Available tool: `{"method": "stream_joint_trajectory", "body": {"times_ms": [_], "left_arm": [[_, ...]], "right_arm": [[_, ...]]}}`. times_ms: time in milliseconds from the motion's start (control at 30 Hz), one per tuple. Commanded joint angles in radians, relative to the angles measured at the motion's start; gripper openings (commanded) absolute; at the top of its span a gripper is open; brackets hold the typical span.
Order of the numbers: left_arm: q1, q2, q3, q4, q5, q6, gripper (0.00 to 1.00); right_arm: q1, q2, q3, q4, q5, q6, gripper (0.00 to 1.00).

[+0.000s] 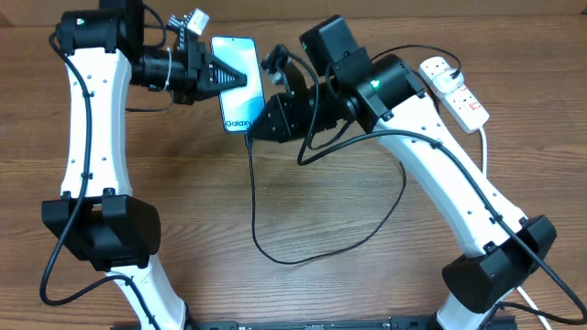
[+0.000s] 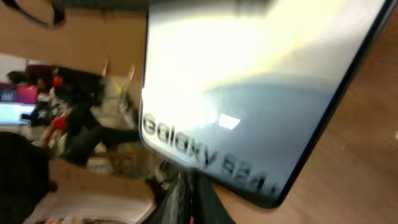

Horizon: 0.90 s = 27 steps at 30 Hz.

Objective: Plug charger to phone and switch on socket
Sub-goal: 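Open the right gripper and withdraw it from the plugged phone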

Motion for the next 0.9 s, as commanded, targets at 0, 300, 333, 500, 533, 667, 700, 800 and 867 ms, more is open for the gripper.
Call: {"method": "stream_joint_trajectory", "body": {"times_ms": [0,300,333,500,533,667,700,800,867], "left_arm": [[-0.039,0.004,0.007,-0.023,0.067,0.03,0.04],[-0.027,0.004,0.007,0.047,0.033,-0.045,0.04],[-0.021,0.004,0.007,0.061,0.018,-0.06,0.04],[-0.005,0.004,0.007,0.079,-0.008,-0.069,0.04],[-0.005,0.005,0.007,0.08,-0.035,-0.069,0.04],[-0.02,0.016,-0.002,0.068,-0.156,-0.068,0.04],[-0.027,0.023,-0.006,0.066,-0.157,-0.06,0.04],[-0.054,0.054,-0.015,0.068,-0.2,-0.061,0.04],[-0.077,0.085,-0.015,0.073,-0.256,-0.062,0.04]], "right_arm": [[-0.008,-0.013,0.021,0.023,0.037,0.019,0.04],[-0.019,-0.013,0.021,-0.007,0.036,0.034,0.24],[-0.024,-0.013,0.021,-0.014,0.036,0.042,0.26],[-0.074,-0.013,0.021,-0.058,0.014,0.041,0.45],[-0.09,-0.013,0.021,-0.068,0.014,0.041,0.49],[-0.189,-0.013,0.021,-0.137,0.053,0.039,0.67],[-0.212,-0.013,0.021,-0.159,0.08,0.037,0.7],[-0.28,-0.013,0.021,-0.228,0.167,0.036,0.73],[-0.322,-0.013,0.021,-0.269,0.206,0.02,0.73]]}}
